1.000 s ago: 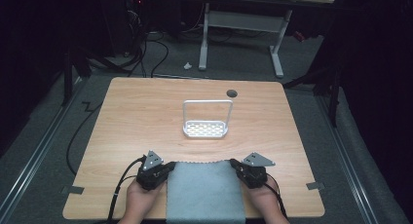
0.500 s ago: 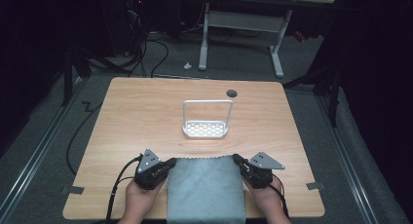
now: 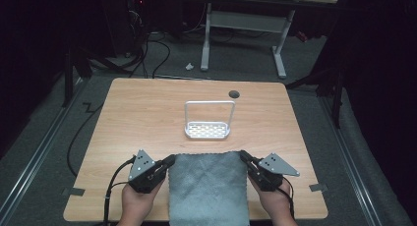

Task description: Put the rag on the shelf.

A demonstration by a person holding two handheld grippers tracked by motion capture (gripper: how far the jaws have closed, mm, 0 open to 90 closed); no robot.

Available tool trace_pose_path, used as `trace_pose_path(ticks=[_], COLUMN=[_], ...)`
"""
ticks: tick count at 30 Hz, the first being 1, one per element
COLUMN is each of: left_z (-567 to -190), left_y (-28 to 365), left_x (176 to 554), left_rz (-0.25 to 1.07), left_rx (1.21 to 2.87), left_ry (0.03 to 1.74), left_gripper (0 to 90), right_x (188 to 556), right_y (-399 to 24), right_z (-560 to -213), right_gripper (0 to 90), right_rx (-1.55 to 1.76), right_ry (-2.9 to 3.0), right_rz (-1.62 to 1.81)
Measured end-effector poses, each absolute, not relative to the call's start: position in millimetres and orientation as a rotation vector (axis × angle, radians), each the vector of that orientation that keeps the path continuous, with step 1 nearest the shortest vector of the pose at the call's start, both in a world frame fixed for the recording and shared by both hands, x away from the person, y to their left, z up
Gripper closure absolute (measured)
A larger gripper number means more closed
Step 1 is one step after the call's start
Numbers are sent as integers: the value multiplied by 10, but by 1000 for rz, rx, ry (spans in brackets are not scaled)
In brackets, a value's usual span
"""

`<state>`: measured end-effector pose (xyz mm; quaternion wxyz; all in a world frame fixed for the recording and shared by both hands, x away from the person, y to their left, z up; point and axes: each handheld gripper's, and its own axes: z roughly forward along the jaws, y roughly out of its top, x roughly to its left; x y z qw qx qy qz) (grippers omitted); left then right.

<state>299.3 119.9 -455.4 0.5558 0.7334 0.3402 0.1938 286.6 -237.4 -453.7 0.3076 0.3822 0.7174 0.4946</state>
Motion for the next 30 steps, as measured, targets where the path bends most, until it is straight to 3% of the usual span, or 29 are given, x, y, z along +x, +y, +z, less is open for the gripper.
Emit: trace_pose_path(ticks=[18,30], left_z=[-4037,-3795], left_y=[1250,1281], left_x=[2677,2882], left_rz=[571,596], left_rx=[1604,1593], left_ry=[666,663], left_gripper=[887,890], right_x=[2534,2620], right_y=[-2340,-2391], right_z=[-3958,-3772], right_gripper=[892,893], right_rx=[847,839], right_ry=[1738,1708], right_rz=[1447,1458])
